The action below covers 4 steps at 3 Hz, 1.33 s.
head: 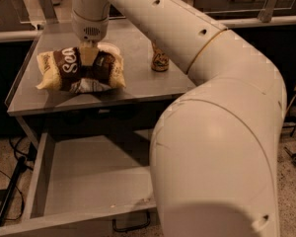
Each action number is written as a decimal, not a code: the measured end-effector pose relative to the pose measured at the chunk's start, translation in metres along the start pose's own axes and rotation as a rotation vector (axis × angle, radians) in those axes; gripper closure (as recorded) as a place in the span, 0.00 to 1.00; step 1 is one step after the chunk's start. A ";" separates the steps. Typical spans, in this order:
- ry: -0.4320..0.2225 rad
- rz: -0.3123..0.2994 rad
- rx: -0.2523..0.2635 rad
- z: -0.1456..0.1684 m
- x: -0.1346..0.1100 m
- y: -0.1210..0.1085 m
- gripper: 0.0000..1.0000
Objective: Pick brown chip bag from top drawer and place on counter
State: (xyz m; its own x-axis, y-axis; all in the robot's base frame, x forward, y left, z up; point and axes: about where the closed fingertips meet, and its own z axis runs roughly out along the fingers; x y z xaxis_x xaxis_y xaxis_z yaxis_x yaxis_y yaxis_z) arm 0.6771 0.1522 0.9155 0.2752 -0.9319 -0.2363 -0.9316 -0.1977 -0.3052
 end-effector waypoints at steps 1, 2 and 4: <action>0.000 0.000 0.000 0.000 0.000 0.000 0.27; 0.000 0.000 0.000 0.000 0.000 0.000 0.03; 0.000 0.000 0.000 0.000 0.000 0.000 0.00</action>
Offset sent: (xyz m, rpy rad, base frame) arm 0.0000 0.0000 0.0000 0.0000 0.0000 0.0000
